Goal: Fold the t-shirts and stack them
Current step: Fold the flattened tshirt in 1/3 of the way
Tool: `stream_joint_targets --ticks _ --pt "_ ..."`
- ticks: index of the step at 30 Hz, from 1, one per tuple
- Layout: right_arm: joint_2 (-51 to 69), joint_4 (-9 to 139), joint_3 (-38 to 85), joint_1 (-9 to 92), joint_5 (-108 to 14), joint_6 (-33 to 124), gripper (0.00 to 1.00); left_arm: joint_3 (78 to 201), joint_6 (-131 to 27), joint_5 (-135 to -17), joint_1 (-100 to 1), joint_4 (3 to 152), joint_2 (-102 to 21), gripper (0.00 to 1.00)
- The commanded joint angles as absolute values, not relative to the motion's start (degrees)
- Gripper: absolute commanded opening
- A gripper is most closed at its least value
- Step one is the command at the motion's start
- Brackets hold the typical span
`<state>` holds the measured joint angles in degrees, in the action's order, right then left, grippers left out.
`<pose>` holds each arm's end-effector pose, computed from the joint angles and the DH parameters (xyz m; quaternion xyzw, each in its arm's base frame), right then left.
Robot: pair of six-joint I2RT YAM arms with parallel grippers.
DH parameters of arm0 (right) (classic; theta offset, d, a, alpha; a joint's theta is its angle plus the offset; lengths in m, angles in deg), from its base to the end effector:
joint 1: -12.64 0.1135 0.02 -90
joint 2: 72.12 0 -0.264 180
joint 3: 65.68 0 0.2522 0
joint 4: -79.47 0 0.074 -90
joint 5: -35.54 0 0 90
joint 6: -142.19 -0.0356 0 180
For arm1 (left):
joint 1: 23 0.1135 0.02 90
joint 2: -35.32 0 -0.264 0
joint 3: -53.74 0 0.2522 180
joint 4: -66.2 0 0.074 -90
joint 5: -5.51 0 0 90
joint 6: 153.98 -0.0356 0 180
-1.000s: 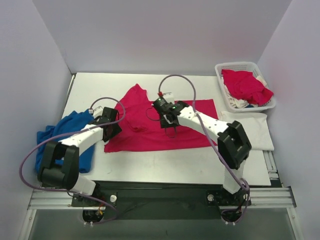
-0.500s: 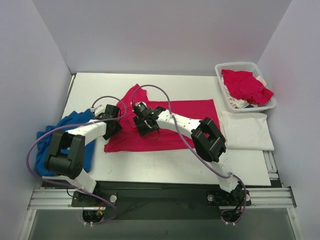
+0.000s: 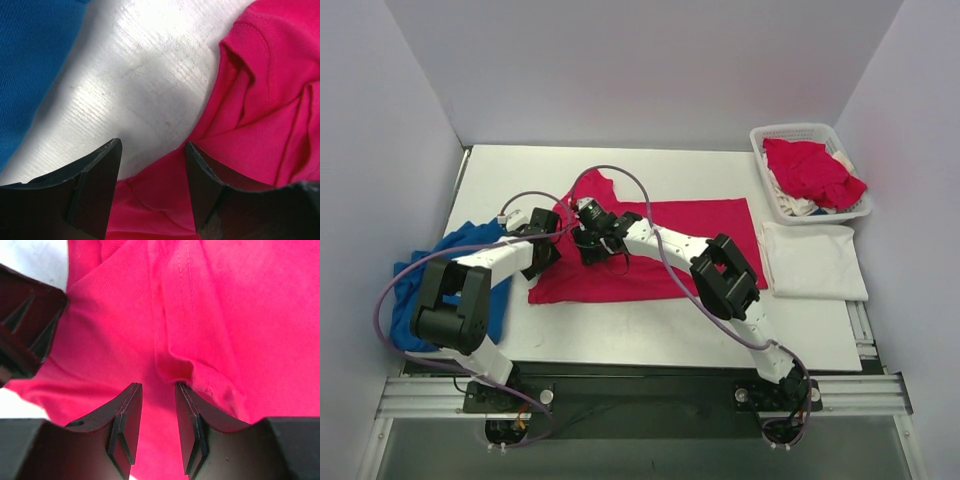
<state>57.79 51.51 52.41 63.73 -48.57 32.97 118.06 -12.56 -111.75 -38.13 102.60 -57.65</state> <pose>0.3240 0.4072 0.1943 -0.2692 0.8636 0.2821 0.3197 0.2934 -0.0624 0.1604 -0.3439 0.8859 0.0772 0.3018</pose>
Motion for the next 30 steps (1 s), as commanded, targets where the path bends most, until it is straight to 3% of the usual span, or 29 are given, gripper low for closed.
stream_joint_targets --ticks 1,20,30 --pt "59.62 51.47 55.21 63.97 -49.26 33.91 0.34 121.19 -11.16 -113.67 -37.50 104.74 -59.07 0.64" --pt "60.15 55.25 55.30 53.51 -56.75 31.54 0.33 119.44 -10.36 -113.93 -35.83 107.03 -59.43 0.64" --pt "57.44 54.46 54.96 50.44 -61.92 33.30 0.33 115.49 -14.58 -110.77 -35.56 100.54 -50.38 0.64"
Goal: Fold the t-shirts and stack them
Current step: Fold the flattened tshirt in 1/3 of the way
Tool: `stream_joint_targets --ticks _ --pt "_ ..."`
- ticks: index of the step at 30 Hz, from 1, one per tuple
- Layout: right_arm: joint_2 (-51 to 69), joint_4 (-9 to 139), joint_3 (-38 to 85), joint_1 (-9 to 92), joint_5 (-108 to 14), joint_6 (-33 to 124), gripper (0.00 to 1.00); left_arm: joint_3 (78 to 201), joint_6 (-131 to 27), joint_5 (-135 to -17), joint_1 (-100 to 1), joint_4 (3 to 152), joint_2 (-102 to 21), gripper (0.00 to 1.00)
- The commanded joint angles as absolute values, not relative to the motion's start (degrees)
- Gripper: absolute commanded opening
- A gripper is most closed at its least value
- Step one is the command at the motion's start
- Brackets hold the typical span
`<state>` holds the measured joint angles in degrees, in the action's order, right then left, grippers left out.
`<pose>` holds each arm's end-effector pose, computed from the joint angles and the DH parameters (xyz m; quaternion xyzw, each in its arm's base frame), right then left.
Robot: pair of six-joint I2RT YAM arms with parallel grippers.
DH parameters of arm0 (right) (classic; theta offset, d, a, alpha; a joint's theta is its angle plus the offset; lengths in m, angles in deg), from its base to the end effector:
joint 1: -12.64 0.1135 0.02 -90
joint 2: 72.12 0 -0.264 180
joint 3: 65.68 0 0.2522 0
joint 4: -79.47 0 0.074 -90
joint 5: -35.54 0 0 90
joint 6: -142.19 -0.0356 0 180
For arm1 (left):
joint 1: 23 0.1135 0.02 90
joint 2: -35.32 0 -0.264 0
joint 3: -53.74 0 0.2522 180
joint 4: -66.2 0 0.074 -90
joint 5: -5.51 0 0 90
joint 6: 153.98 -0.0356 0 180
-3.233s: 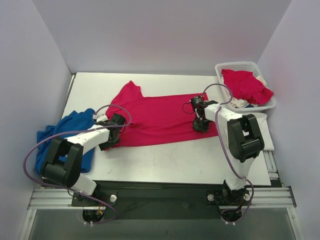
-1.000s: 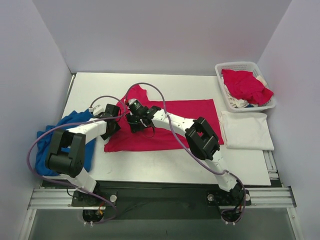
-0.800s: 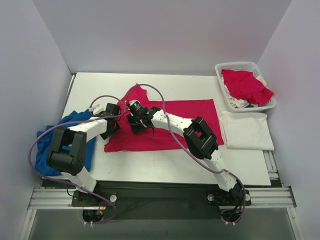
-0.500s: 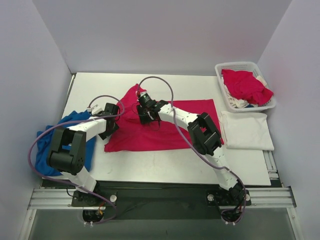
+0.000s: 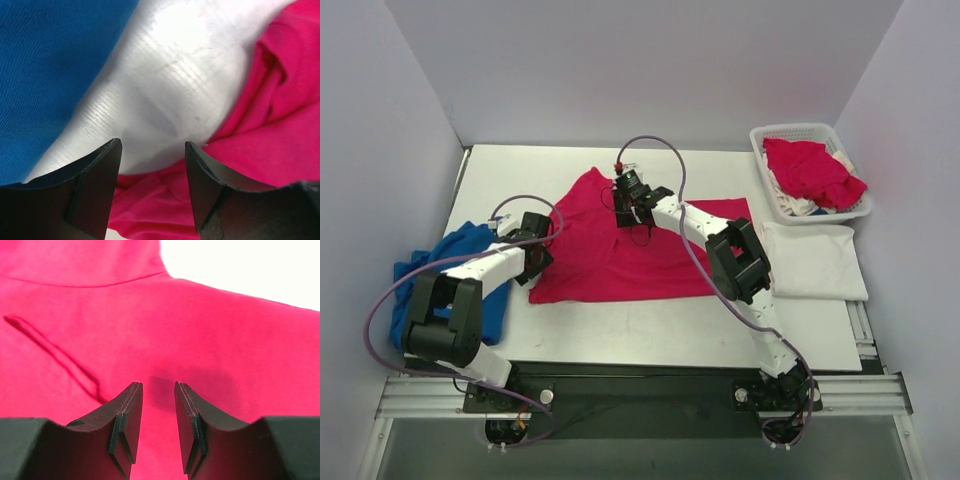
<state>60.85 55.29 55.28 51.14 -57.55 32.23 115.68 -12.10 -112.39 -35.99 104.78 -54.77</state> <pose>0.4199 0.3316 0.1895 -0.1316 0.8818 0.1999 0.4065 0.2809 -0.0477 0.1616 -0.3623 0.8802 0.0943 0.2918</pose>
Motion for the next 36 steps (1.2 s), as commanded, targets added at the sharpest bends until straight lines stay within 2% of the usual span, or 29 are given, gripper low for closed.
stream_joint_targets --ticks 1,6,11,14,19,22,27,30,36 --pt "56.47 54.19 54.08 50.08 -62.80 33.30 0.33 115.75 -14.93 -109.90 -35.56 99.92 -49.85 0.64" --pt "49.27 52.09 47.76 43.69 -61.86 30.58 0.35 118.55 -20.55 -103.23 -35.65 94.65 -51.33 0.64" --pt "44.26 50.50 43.45 37.87 -60.70 28.55 0.35 128.39 -22.14 -98.29 -35.65 95.34 -60.37 0.69" --pt "44.77 48.84 43.87 36.11 -60.08 30.13 0.36 133.48 -23.89 -97.23 -35.74 93.85 -64.42 0.82" --pt "48.81 43.74 47.74 35.05 -62.36 30.93 0.34 142.63 -27.93 -96.02 -36.00 94.37 -70.58 0.84" --pt "48.12 41.45 45.91 34.26 -64.30 30.58 0.34 147.21 -31.10 -94.25 -37.32 97.53 -73.57 0.83" --pt "38.90 40.48 33.11 32.68 -67.28 28.99 0.36 144.76 -33.74 -100.73 -42.15 101.49 -70.60 0.83" --pt "32.40 39.87 25.72 32.59 -69.13 28.47 0.41 141.51 -33.83 -100.58 -44.70 101.67 -68.05 0.83" --pt "23.25 36.97 17.08 32.33 -71.16 26.19 0.44 135.36 -29.36 -103.91 -48.57 106.15 -66.20 0.84"
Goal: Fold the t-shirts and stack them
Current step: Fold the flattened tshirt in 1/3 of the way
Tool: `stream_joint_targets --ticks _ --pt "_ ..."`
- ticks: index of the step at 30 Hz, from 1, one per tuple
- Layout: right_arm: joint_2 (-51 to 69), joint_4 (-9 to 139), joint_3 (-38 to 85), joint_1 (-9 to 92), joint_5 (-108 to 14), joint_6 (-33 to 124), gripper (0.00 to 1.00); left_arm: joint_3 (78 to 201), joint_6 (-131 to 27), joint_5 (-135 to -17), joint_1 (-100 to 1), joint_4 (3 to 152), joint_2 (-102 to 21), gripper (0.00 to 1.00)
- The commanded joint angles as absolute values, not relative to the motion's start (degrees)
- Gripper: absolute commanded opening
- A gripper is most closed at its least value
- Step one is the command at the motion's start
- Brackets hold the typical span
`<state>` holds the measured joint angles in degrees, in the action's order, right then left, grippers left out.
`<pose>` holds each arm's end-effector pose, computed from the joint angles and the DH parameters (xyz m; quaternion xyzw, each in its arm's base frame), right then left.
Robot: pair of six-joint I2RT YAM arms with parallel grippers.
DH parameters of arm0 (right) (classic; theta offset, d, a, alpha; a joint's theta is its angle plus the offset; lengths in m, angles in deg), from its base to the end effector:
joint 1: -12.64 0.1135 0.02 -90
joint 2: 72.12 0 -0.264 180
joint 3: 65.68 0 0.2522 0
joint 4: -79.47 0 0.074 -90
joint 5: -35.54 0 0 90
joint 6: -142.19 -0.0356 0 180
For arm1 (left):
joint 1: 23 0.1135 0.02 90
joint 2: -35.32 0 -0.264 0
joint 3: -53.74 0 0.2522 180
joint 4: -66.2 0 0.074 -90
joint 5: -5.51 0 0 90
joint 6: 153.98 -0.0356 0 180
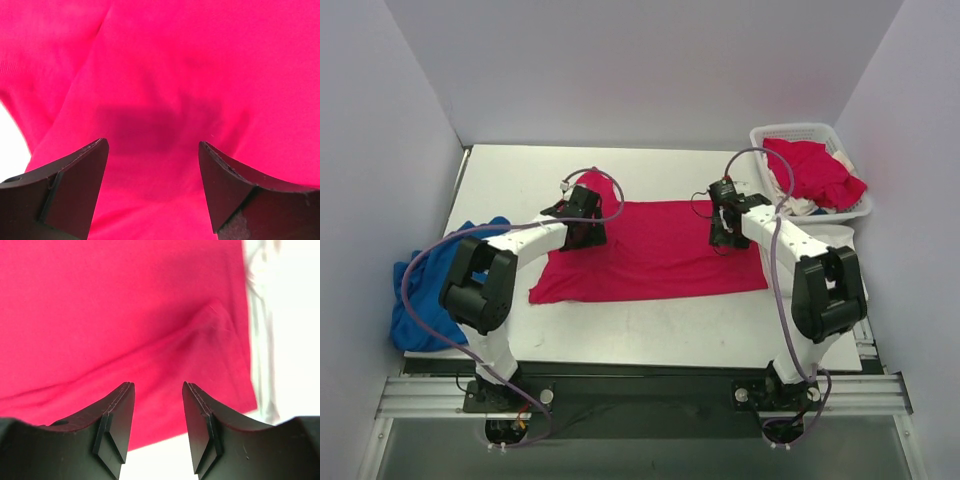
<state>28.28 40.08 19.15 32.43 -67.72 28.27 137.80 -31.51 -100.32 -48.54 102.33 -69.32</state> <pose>0.3537 0.1186 0.2165 0.0689 0.9454 0.0091 0.3185 0.3491 -0.1560 0.1898 -0.0967 0.9449 -0.0222 0.3121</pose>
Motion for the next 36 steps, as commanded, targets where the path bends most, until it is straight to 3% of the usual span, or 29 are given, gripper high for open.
stream_joint_targets --ticks 1,26,36 --pt "21.94 36.88 14.90 32.24 -70.98 25.92 0.44 134.04 -28.56 -105.04 -48.57 105.98 -65.67 0.84" --pt "27.02 38.29 2.05 31.62 -62.81 22.14 0.42 112.77 -18.28 -112.88 -48.31 113.27 -50.12 0.84" --pt "23.69 32.75 -2.78 32.68 -60.35 18.19 0.40 112.40 -12.65 -117.62 -47.78 122.68 -47.12 0.84"
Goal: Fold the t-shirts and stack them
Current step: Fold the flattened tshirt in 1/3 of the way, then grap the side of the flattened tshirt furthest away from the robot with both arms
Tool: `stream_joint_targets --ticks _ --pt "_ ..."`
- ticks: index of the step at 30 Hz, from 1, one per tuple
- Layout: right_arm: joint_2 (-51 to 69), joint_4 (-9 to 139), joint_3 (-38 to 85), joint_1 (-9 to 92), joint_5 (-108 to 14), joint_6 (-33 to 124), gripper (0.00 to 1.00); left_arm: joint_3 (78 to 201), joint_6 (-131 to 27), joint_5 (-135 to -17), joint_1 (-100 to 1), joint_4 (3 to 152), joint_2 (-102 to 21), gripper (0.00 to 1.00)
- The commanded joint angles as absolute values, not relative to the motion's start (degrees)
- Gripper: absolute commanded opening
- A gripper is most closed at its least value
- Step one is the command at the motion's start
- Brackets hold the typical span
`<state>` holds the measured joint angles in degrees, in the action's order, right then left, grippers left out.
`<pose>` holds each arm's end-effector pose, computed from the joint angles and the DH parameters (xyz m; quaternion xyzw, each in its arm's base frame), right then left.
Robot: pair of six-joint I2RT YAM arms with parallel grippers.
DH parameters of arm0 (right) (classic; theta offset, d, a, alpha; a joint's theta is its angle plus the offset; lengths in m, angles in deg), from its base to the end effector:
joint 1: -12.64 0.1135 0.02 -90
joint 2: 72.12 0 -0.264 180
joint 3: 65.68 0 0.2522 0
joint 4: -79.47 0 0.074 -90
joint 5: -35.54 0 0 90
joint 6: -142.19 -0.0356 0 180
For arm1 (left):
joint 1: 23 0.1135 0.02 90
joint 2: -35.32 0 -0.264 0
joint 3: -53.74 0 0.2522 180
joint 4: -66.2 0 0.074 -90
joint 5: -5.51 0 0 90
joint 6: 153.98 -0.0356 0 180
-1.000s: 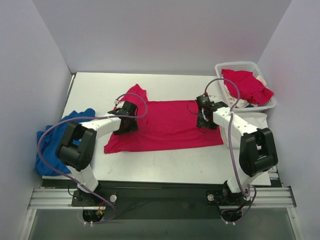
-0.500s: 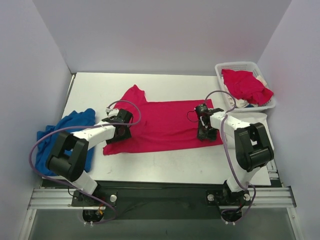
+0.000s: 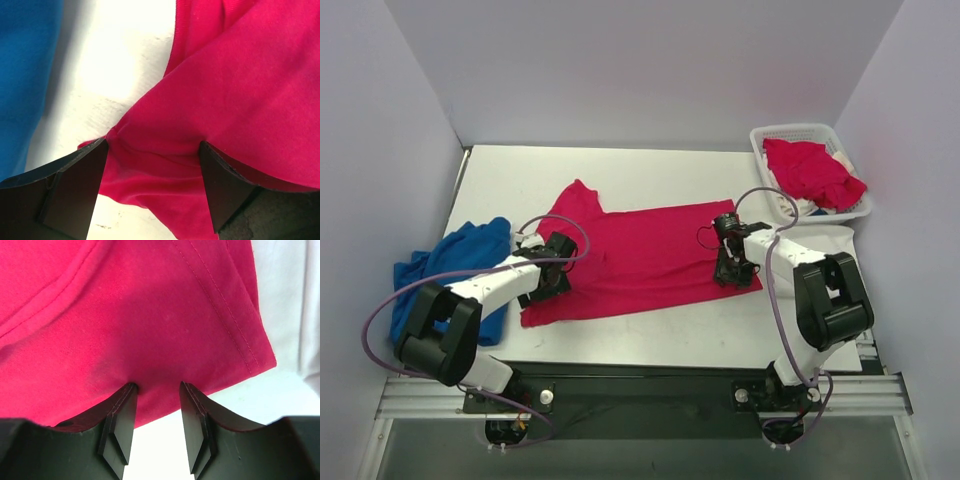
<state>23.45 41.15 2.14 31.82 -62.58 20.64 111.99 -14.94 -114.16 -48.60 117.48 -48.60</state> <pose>0.2974 0.0981 0.1590 0.1197 0.9686 0.0260 0.2165 0.2268 -0.0891 0.1645 -0.2236 0.9345 0.1357 0.2416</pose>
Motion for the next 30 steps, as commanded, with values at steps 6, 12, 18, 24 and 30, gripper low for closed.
stream_joint_targets --ticks 6,12,18,24,30 --pt "20.00 30.02 -7.88 37.50 -60.35 12.21 0.39 113.81 -12.30 -118.41 -47.60 123.64 -47.91 0.85" --pt "17.36 27.39 -11.13 41.98 -61.23 6.42 0.39 113.90 -10.81 -119.91 -46.38 125.31 -47.48 0.86" --pt "9.21 22.91 -9.91 44.10 -64.73 3.77 0.38 116.53 -11.15 -120.26 -44.79 124.70 -44.67 0.86" --pt "4.61 19.91 -0.61 44.28 -71.41 5.69 0.41 123.46 -15.81 -117.37 -43.13 118.82 -45.36 0.86" --pt "10.21 21.32 10.28 43.23 -77.56 10.71 0.42 131.65 -20.91 -113.23 -41.19 109.16 -54.40 0.86"
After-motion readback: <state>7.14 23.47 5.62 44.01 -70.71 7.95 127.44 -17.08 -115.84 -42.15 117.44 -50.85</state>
